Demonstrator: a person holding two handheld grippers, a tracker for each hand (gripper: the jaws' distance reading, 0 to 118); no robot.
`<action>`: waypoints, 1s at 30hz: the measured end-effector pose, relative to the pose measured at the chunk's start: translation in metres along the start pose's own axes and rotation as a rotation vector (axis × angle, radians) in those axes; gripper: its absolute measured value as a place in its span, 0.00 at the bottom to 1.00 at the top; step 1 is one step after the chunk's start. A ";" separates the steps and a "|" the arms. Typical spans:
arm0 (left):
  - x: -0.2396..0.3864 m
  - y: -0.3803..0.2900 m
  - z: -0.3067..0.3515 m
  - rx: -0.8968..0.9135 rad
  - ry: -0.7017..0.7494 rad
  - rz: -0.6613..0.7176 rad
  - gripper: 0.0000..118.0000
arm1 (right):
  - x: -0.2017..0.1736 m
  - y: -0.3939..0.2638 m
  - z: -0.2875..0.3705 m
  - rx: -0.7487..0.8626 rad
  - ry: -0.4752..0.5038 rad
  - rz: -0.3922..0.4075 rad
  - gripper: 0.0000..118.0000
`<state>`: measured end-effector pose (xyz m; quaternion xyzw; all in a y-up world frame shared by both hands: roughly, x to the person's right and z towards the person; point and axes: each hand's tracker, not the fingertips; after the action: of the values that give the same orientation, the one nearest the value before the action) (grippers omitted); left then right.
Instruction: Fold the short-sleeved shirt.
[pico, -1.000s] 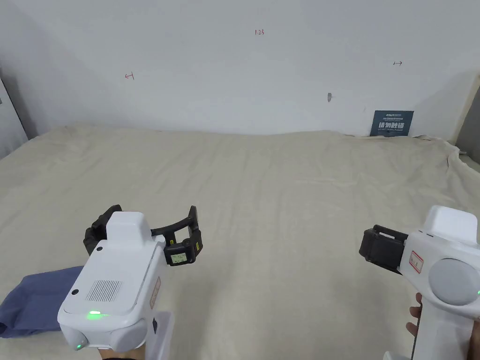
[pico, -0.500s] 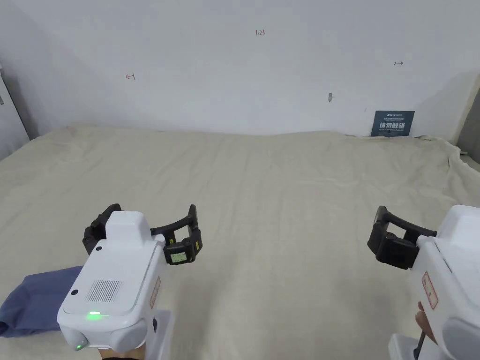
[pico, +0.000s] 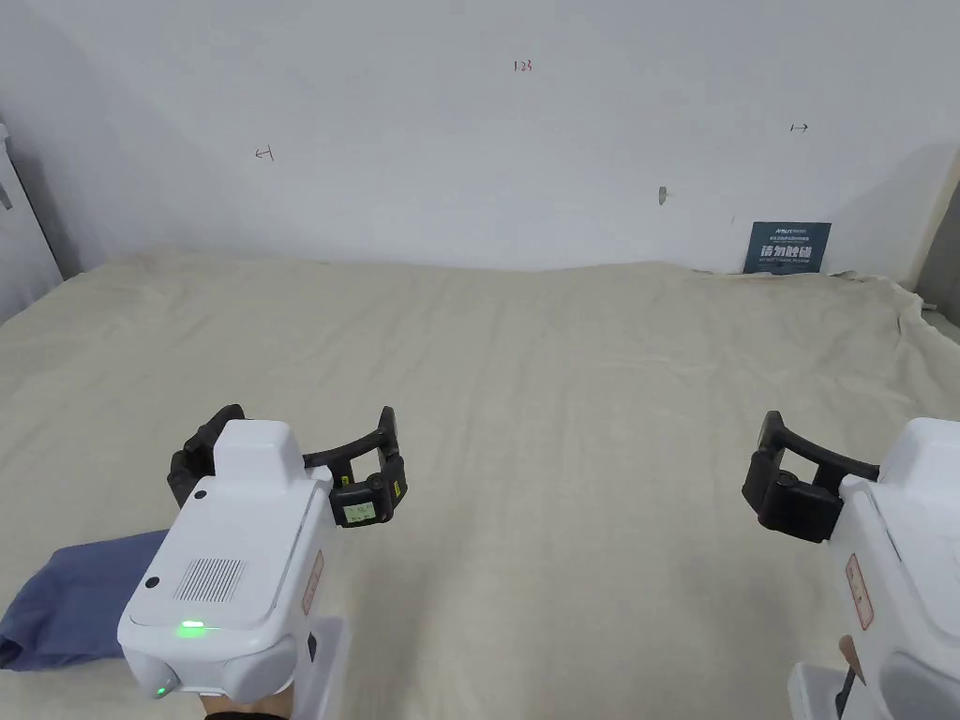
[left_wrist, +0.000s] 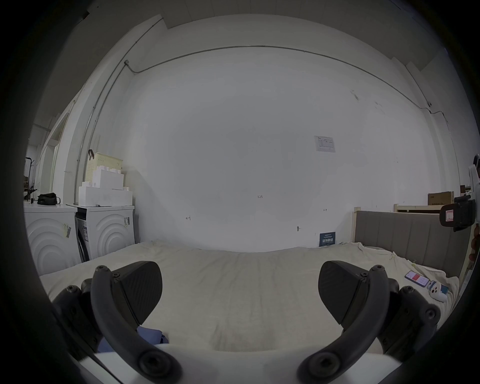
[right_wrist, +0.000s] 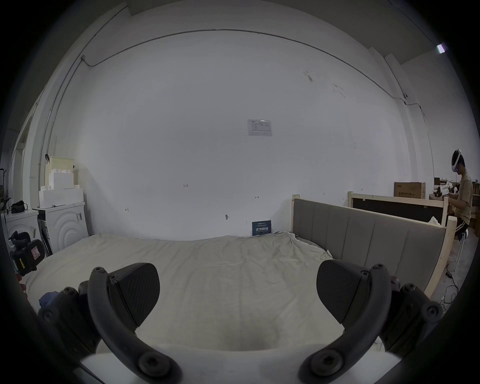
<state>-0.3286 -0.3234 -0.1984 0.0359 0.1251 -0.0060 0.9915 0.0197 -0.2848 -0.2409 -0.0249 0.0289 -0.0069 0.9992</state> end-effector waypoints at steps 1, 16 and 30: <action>0.000 0.000 0.000 0.000 0.000 0.001 1.00 | -0.005 0.005 0.005 0.001 0.000 -0.001 1.00; 0.001 0.000 0.000 -0.002 -0.004 -0.003 1.00 | -0.007 0.009 0.011 0.025 0.007 0.015 1.00; 0.000 0.001 0.000 0.001 -0.006 -0.001 1.00 | -0.002 0.006 0.008 0.022 0.016 0.013 1.00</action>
<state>-0.3280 -0.3228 -0.1980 0.0361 0.1219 -0.0065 0.9919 0.0187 -0.2782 -0.2334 -0.0137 0.0369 -0.0008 0.9992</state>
